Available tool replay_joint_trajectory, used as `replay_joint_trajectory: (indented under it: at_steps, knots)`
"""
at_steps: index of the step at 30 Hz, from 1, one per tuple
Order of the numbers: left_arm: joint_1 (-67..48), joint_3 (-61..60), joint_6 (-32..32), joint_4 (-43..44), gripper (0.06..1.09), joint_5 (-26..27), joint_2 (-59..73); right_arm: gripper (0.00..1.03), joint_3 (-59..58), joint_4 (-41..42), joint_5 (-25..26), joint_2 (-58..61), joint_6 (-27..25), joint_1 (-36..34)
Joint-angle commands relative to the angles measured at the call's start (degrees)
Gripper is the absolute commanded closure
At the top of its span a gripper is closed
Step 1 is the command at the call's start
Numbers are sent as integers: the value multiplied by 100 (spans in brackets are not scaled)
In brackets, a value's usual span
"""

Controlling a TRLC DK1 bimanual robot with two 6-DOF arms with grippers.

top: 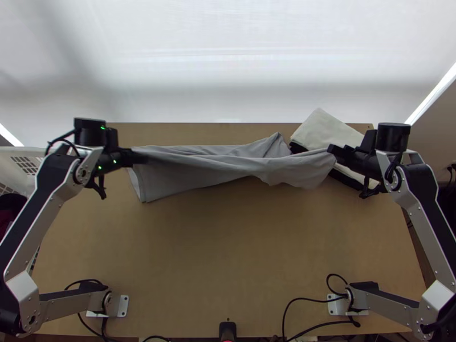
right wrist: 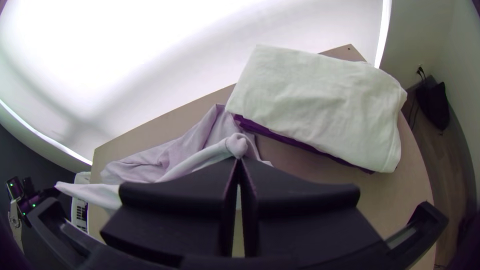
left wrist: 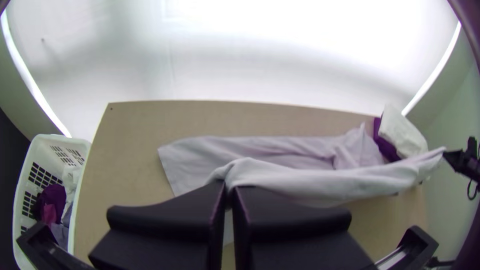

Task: Fold the t-shirt

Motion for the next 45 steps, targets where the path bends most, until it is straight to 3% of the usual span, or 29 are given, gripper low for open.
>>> replay_joint_trajectory:
  at_steps: [1, 6, 11, 15, 23, 27, 33, 36, 41, 45]
  knots:
    - [397, 582, -406, 449, 105, -108, -68, 100, 665, 48, 61, 163, 34, 67]
    - [643, 1145, -468, 1169, 105, -302, -68, 100, 2000, 189, 70, 664, -80, 111]
    - [757, 1646, -503, 1653, 105, -592, -76, 100, 3143, 611, 79, 1112, -458, 269]
    - [810, 1663, -468, 2549, 105, -688, -270, 100, 3653, 1164, 79, 1288, -801, 436]
    - [845, 1953, -187, 3613, 105, -838, -305, 100, 4013, 2606, 1028, 1315, -1917, 1034]
    - [863, 1945, -55, 4325, 105, -917, -410, 100, 4567, 2931, 1169, 1323, -2066, 1069]
    - [950, 1971, 68, 5283, 105, -1005, -735, 100, 5138, 2940, 1265, 989, -2084, 1017]
    - [977, 1936, 112, 5344, 105, -1040, -1008, 100, 5050, 2781, 1283, 462, -2084, 1017]
    - [1012, 1663, 227, 5414, 105, -1075, -1720, 100, 4664, 2184, 1274, -707, -2084, 1078]
    - [994, 1215, 183, 5063, 105, -1312, -2572, 100, 4426, 1129, 1265, -1612, -1961, 1219]
